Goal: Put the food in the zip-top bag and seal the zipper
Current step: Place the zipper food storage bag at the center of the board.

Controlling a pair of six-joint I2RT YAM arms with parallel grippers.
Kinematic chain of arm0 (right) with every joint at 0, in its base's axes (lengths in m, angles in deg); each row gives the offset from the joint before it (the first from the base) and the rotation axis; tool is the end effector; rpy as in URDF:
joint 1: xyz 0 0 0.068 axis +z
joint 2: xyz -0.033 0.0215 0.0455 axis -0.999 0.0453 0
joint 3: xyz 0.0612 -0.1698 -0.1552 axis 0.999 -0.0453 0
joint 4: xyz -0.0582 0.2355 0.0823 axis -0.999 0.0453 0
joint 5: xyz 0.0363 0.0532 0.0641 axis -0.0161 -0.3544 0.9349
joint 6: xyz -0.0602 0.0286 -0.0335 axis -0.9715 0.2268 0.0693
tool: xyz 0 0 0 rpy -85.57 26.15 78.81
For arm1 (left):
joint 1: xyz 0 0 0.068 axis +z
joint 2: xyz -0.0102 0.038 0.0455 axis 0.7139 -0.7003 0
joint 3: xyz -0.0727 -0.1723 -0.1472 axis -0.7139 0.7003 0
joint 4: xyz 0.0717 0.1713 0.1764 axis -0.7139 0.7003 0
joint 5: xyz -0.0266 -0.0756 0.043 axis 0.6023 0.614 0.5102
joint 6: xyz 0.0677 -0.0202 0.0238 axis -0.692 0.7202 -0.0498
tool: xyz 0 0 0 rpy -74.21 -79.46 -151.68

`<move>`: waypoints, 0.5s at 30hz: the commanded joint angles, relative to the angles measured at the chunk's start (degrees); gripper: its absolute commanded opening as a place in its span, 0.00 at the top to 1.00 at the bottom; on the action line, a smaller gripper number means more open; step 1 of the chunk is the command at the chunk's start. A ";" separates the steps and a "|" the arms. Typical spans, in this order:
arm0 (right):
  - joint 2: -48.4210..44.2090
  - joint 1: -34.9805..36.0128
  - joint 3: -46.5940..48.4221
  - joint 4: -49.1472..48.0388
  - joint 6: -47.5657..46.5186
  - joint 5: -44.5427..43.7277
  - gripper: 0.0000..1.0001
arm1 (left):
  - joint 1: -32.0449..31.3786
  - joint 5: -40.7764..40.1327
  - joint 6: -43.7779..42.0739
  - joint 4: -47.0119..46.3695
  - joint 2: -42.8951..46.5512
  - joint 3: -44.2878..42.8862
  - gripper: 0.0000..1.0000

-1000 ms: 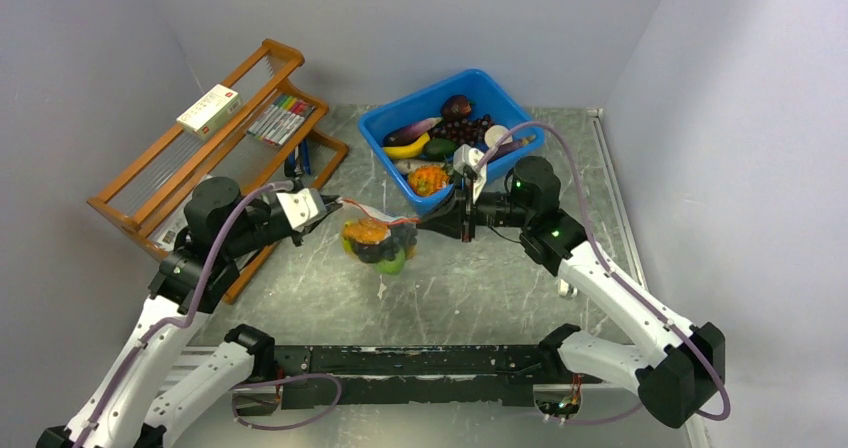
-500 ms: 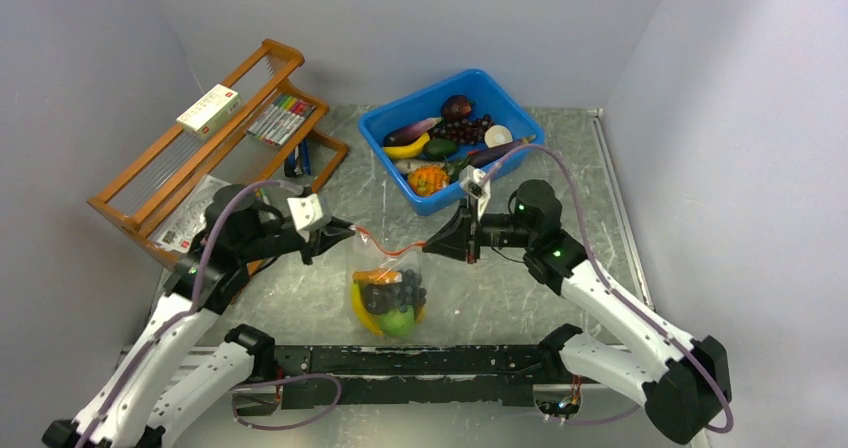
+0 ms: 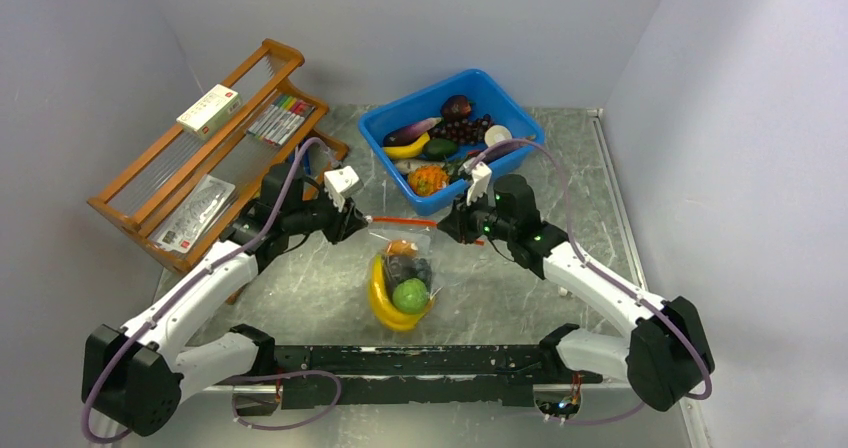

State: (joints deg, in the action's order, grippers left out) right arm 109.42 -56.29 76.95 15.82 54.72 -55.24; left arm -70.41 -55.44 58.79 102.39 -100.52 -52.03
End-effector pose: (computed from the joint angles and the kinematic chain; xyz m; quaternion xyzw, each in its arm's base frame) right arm 0.2320 0.1693 0.2063 -0.2477 0.8065 0.3462 0.4103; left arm 0.2256 -0.1403 0.2349 0.3824 0.7542 -0.2910 0.4475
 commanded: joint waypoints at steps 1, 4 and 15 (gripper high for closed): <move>-2.23 -0.52 0.32 -3.78 -1.46 -8.50 0.77 | 0.25 -3.59 1.25 -4.64 -0.29 -2.41 0.69; -3.13 -0.61 2.18 -1.70 -1.80 -10.77 0.65 | 0.25 -4.69 2.33 -6.39 1.25 -2.28 0.62; -16.13 -0.55 7.36 4.37 -1.36 -20.62 0.00 | 0.25 -23.69 10.12 -10.10 11.47 -4.50 0.01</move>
State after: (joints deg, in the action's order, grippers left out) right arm 97.82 -56.64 82.03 18.46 53.30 -69.07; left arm -70.35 -69.12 63.93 95.98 -92.63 -53.41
